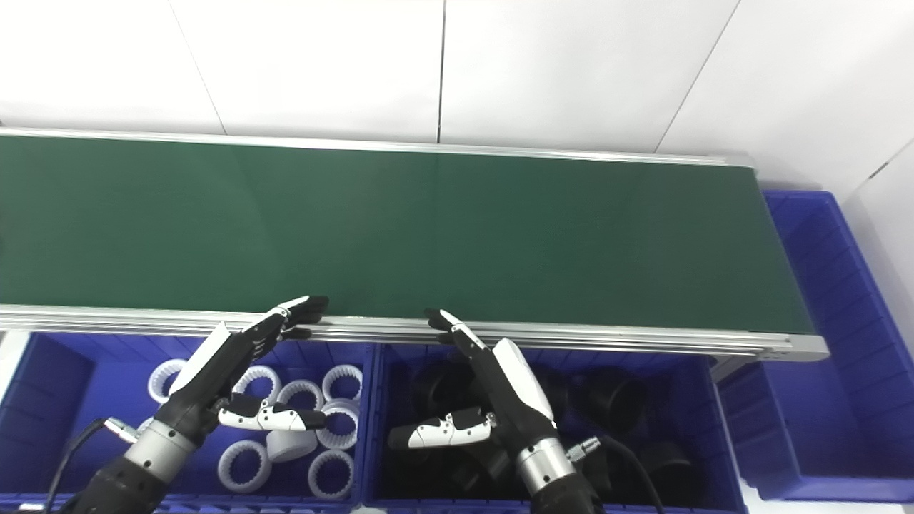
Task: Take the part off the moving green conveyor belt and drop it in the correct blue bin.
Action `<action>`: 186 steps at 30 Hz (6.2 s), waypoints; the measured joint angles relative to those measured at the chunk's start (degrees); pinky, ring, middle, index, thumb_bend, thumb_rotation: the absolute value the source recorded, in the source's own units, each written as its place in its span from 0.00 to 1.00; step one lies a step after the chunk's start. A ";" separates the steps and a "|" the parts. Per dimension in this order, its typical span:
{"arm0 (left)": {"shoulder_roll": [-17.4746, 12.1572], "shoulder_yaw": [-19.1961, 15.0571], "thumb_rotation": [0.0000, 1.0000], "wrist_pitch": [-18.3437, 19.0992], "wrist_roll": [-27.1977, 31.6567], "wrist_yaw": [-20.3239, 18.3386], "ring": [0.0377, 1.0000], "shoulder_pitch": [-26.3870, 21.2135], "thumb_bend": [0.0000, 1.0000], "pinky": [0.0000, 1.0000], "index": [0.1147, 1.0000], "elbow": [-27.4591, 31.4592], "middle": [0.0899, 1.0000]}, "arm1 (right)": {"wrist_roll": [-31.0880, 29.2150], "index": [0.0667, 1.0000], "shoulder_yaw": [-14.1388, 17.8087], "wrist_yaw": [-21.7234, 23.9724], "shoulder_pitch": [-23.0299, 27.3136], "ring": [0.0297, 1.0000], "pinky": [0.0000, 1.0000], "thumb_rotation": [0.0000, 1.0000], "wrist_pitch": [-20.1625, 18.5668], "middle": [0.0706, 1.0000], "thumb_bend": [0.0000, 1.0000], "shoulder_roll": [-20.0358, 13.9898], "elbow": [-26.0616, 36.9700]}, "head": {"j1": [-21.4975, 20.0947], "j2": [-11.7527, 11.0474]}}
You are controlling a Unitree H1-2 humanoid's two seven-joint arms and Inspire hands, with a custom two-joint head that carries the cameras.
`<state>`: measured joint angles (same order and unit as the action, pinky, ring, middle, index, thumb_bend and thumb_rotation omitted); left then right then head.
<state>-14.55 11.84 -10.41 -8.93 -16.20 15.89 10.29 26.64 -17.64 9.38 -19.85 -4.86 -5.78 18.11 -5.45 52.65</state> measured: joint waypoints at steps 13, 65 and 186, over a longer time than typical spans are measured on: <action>-0.25 0.12 0.21 -0.15 0.25 -0.39 0.88 0.25 0.89 0.82 0.88 0.06 0.90 | -0.24 0.91 0.05 -0.05 -0.16 0.85 0.79 0.31 0.00 0.89 0.90 -0.01 0.00 | 3.78 -1.85; 6.63 3.92 0.26 -14.35 -1.18 17.48 0.80 -4.96 0.93 0.73 0.79 -9.28 0.82 | -4.31 0.84 0.46 -5.55 2.68 0.80 0.67 0.07 7.59 0.83 0.95 -2.89 -13.79 | 19.86 -28.83; 1.39 -6.67 0.00 18.24 -24.75 32.06 0.35 -20.45 0.49 0.26 0.46 -22.04 0.41 | -6.60 0.84 0.93 -6.01 1.52 0.80 0.68 0.18 11.81 0.82 0.97 -3.06 -14.66 | 17.93 -26.63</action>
<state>-13.16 5.17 7.82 -33.68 15.86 -4.56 -11.75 20.04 -16.71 3.37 -18.32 6.96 -8.83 3.45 12.48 26.02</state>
